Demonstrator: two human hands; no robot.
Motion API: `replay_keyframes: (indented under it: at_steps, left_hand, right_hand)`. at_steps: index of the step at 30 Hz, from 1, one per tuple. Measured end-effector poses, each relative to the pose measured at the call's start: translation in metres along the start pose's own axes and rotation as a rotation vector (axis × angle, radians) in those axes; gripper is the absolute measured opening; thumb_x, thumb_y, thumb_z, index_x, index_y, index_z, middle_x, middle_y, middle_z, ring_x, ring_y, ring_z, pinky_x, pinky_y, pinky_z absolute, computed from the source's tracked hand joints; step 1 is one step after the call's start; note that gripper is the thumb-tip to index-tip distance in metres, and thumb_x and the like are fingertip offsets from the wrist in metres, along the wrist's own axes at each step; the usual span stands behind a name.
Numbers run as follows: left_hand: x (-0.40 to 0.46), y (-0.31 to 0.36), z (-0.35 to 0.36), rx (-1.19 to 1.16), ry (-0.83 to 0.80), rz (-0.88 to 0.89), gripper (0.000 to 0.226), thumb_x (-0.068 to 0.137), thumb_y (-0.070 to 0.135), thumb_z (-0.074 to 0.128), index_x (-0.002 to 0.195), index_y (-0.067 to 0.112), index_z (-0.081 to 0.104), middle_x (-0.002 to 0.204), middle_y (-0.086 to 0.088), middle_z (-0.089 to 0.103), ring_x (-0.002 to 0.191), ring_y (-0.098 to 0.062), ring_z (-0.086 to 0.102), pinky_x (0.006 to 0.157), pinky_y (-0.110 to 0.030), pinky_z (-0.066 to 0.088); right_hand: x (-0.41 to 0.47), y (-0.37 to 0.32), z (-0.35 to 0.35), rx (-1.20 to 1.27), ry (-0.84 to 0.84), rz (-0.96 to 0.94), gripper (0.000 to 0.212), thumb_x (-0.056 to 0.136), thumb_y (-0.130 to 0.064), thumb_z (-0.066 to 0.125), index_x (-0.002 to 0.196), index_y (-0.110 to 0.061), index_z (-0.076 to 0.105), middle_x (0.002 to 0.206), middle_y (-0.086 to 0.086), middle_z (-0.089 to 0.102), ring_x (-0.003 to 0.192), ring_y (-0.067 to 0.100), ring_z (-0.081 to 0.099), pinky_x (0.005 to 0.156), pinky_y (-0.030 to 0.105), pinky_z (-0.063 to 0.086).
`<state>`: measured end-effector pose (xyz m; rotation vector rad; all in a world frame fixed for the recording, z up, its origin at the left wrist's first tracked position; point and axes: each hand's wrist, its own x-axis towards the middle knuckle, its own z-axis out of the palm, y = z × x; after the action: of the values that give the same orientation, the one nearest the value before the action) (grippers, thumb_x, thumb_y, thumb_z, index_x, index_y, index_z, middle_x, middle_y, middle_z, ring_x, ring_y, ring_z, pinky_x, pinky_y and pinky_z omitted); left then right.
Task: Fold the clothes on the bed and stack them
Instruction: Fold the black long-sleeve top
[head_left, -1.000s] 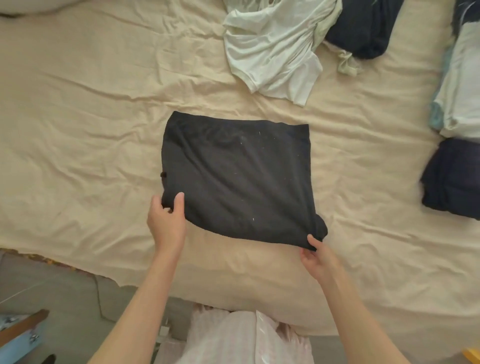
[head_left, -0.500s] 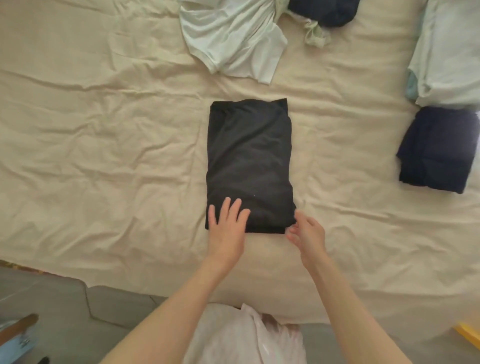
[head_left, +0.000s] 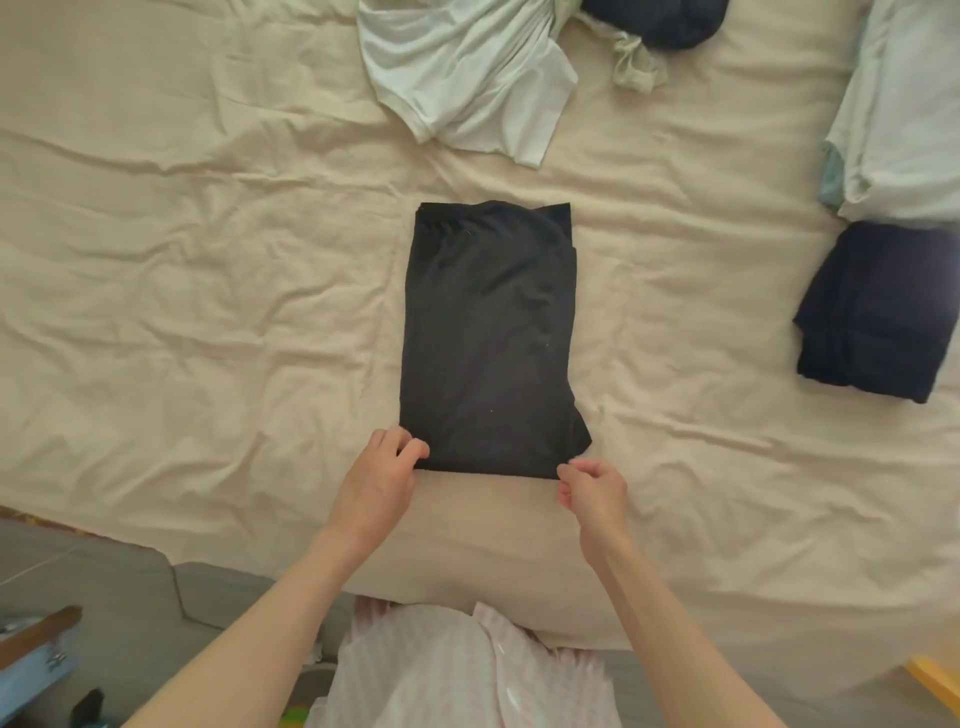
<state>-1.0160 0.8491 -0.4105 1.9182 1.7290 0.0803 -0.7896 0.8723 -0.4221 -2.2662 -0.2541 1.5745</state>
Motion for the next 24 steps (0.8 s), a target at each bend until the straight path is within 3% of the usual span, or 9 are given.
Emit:
replay_keyframes:
  at_steps: [2, 4, 6, 8, 12, 16, 20, 24]
  left_hand:
    - [-0.001, -0.001, 0.007, -0.185, 0.0, -0.115, 0.028, 0.074, -0.016, 0.058, 0.095, 0.0, 0.066, 0.101, -0.012, 0.054, 0.094, -0.025, 0.053, 0.079, -0.026, 0.047]
    - [0.006, 0.004, 0.01, -0.494, 0.092, -0.433, 0.03, 0.085, -0.003, 0.056, 0.112, 0.009, 0.058, 0.117, -0.001, 0.043, 0.109, -0.016, 0.047, 0.09, -0.012, 0.036]
    - [0.017, 0.007, 0.011, -0.797, 0.102, -0.756, 0.041, 0.091, 0.014, 0.059, 0.13, 0.013, 0.044, 0.124, 0.005, 0.039, 0.115, -0.011, 0.045, 0.097, -0.02, 0.038]
    - [0.028, 0.005, 0.013, -0.98, 0.013, -0.919, 0.046, 0.091, 0.02, 0.061, 0.132, 0.011, 0.042, 0.122, 0.001, 0.052, 0.11, -0.014, 0.053, 0.094, -0.028, 0.043]
    - [0.032, -0.002, 0.01, -1.149, -0.077, -1.036, 0.024, 0.09, 0.009, 0.059, 0.114, 0.005, 0.058, 0.109, -0.01, 0.066, 0.093, -0.019, 0.065, 0.085, -0.033, 0.052]
    - [0.001, -0.001, -0.007, -1.436, -0.306, -1.145, 0.017, 0.09, 0.003, 0.056, 0.106, 0.003, 0.062, 0.105, -0.009, 0.069, 0.094, -0.019, 0.064, 0.068, -0.029, 0.053]
    - [-0.025, 0.004, -0.037, -1.406, -0.501, -1.211, 0.026, 0.083, 0.011, 0.067, 0.106, 0.002, 0.063, 0.102, -0.01, 0.068, 0.092, -0.022, 0.063, 0.067, -0.03, 0.054]
    - [0.005, 0.005, -0.076, -1.471, -0.411, -1.118, 0.028, 0.08, 0.026, 0.068, 0.102, 0.01, 0.063, 0.081, -0.007, 0.069, 0.073, -0.02, 0.065, 0.064, -0.029, 0.057]
  right_hand:
    - [0.001, 0.005, 0.001, 0.011, -0.006, 0.084, 0.017, 0.092, -0.016, 0.058, 0.082, -0.002, 0.056, 0.074, 0.019, 0.051, 0.066, 0.027, 0.056, 0.064, 0.032, 0.052]
    - [0.005, 0.005, 0.006, 0.041, -0.005, 0.131, 0.041, 0.093, -0.034, 0.057, 0.097, 0.007, 0.058, 0.092, 0.029, 0.057, 0.087, 0.036, 0.062, 0.08, 0.04, 0.056]
    - [0.009, -0.002, 0.012, 0.107, -0.087, 0.145, 0.033, 0.091, -0.039, 0.059, 0.096, -0.006, 0.06, 0.1, 0.01, 0.063, 0.093, 0.026, 0.063, 0.077, 0.035, 0.054]
    - [0.013, -0.01, 0.019, 0.262, -0.175, 0.192, 0.015, 0.091, -0.025, 0.062, 0.1, -0.013, 0.059, 0.109, 0.005, 0.064, 0.101, 0.026, 0.063, 0.078, 0.033, 0.053]
    - [0.013, -0.017, 0.016, 0.386, -0.179, 0.278, 0.027, 0.088, -0.001, 0.059, 0.112, -0.011, 0.056, 0.111, 0.008, 0.064, 0.094, 0.024, 0.063, 0.068, 0.031, 0.051]
    - [-0.01, -0.01, -0.01, 0.263, -0.253, 0.372, 0.022, 0.086, -0.003, 0.059, 0.106, -0.014, 0.057, 0.099, 0.005, 0.066, 0.084, 0.02, 0.063, 0.062, 0.029, 0.049]
    - [-0.042, -0.01, -0.04, 0.206, -0.3, 0.449, 0.018, 0.081, -0.002, 0.064, 0.096, -0.009, 0.058, 0.082, 0.007, 0.065, 0.07, 0.02, 0.059, 0.053, 0.029, 0.049]
    - [-0.05, -0.061, -0.033, 0.272, -0.376, 0.321, 0.009, 0.086, -0.009, 0.064, 0.093, -0.009, 0.059, 0.08, 0.007, 0.066, 0.068, 0.02, 0.062, 0.054, 0.028, 0.052]
